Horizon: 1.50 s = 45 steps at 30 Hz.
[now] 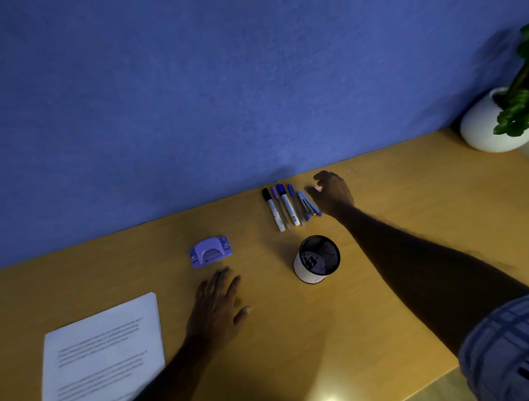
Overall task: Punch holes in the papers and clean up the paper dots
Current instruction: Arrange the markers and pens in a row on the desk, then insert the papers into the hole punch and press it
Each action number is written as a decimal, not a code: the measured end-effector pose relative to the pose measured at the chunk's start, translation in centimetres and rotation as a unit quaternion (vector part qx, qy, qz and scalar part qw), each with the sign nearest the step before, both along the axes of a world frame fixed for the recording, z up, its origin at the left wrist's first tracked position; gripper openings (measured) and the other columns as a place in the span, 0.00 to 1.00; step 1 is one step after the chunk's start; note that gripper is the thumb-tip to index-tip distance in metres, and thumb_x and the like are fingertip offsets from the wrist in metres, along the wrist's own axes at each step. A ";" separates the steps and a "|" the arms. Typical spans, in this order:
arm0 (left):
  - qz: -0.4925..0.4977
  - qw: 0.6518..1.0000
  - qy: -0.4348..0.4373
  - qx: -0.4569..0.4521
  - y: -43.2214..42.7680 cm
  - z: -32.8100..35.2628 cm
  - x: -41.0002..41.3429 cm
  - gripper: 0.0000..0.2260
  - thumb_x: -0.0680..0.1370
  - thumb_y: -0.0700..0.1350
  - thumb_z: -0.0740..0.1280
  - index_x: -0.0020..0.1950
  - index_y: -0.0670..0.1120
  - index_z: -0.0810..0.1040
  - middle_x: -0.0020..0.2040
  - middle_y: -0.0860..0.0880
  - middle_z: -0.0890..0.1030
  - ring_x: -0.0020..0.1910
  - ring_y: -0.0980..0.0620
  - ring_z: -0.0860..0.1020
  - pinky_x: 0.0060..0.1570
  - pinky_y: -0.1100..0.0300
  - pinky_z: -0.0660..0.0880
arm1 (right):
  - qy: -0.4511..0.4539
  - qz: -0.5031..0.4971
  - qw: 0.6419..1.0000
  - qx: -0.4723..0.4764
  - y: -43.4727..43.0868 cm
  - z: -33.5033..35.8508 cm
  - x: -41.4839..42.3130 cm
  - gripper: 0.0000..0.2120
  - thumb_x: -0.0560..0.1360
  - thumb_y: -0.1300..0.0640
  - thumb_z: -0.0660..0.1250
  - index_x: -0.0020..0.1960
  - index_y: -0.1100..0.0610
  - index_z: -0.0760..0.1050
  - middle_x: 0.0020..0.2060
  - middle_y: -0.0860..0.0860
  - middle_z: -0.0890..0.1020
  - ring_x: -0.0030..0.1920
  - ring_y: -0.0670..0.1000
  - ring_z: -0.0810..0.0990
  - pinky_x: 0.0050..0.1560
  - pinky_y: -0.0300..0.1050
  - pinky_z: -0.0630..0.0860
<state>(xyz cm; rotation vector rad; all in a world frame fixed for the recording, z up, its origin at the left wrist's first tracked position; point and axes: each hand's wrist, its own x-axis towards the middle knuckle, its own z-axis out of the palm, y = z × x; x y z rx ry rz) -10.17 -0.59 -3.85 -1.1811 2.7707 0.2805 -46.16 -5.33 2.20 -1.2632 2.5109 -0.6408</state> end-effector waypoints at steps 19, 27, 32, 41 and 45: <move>0.096 0.995 -0.005 0.026 5.4 1.2 7.6 0.32 0.78 0.63 0.56 0.78 0.49 0.58 0.79 0.44 0.56 0.78 0.43 0.55 0.75 0.46 0.57 | 0.020 0.261 0.965 0.015 8.4 1.1 21.5 0.22 0.76 0.48 0.67 0.67 0.56 0.72 0.61 0.55 0.76 0.62 0.55 0.73 0.56 0.49 0.73; 0.129 0.991 -0.019 0.026 8.7 1.6 10.5 0.32 0.78 0.64 0.54 0.78 0.49 0.56 0.80 0.45 0.54 0.79 0.45 0.54 0.76 0.47 0.55 | 0.039 0.293 0.951 0.090 14.2 -2.7 23.8 0.26 0.75 0.48 0.67 0.70 0.54 0.67 0.67 0.52 0.72 0.66 0.55 0.70 0.59 0.51 0.75; 0.159 0.987 -0.011 0.019 10.6 1.4 11.8 0.32 0.78 0.64 0.54 0.78 0.50 0.57 0.80 0.46 0.55 0.78 0.46 0.54 0.75 0.47 0.56 | 0.048 0.310 0.944 0.105 16.2 -3.7 24.3 0.26 0.76 0.47 0.66 0.71 0.55 0.66 0.68 0.52 0.71 0.67 0.55 0.69 0.61 0.52 0.74; 0.324 0.941 0.099 0.006 10.2 2.7 16.5 0.27 0.74 0.57 0.69 0.69 0.47 0.71 0.72 0.44 0.71 0.70 0.43 0.70 0.66 0.42 0.70 | -0.065 0.268 0.955 0.104 16.2 -3.5 27.7 0.26 0.75 0.47 0.68 0.70 0.54 0.68 0.67 0.52 0.72 0.67 0.54 0.71 0.62 0.50 0.73; 0.390 0.919 0.045 0.032 9.0 2.6 20.7 0.31 0.73 0.57 0.70 0.71 0.46 0.66 0.73 0.41 0.66 0.72 0.40 0.66 0.67 0.39 0.68 | -0.127 0.245 0.954 0.118 15.7 -3.3 30.4 0.27 0.75 0.49 0.69 0.71 0.54 0.67 0.68 0.52 0.74 0.66 0.53 0.73 0.65 0.49 0.73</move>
